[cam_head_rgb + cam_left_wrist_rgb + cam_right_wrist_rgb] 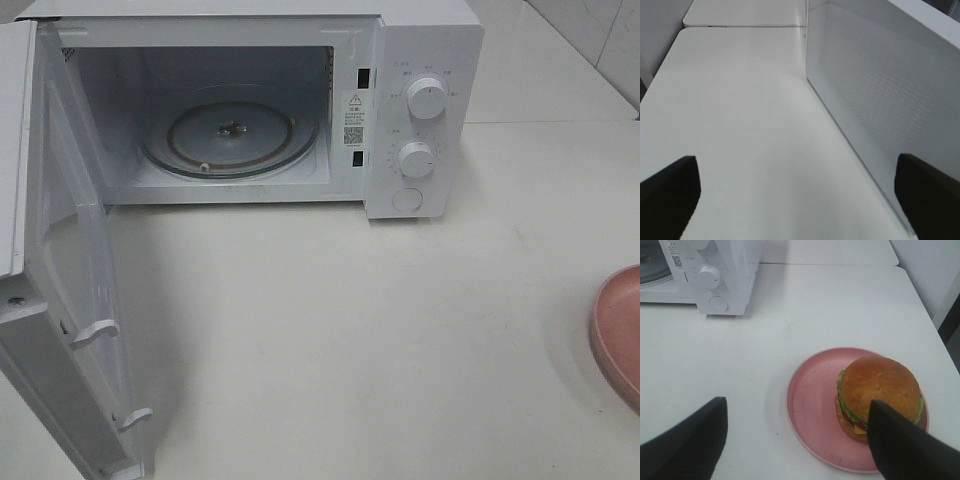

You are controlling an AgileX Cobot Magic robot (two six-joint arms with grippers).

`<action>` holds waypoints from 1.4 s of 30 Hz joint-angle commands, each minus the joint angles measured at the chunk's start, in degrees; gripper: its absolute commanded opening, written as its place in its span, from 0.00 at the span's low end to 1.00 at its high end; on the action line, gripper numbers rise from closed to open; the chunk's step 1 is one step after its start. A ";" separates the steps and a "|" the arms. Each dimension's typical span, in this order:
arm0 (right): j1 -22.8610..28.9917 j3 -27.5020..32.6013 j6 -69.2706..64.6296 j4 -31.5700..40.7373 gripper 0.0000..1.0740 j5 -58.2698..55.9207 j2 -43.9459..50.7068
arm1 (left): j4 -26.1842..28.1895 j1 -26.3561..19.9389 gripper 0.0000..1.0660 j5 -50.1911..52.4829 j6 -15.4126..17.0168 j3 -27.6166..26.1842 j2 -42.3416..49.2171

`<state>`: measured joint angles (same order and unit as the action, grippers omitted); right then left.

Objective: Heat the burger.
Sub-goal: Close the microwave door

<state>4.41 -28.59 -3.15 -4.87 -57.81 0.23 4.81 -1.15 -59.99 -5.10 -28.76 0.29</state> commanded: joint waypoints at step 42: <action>-0.40 0.11 0.46 0.34 0.71 0.46 1.43 | -8.48 -0.23 0.00 32.03 0.23 4.76 -24.47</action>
<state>4.41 -28.59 -3.15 -4.87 -57.81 0.23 -3.44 -1.15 -31.51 -5.10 -25.67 -23.66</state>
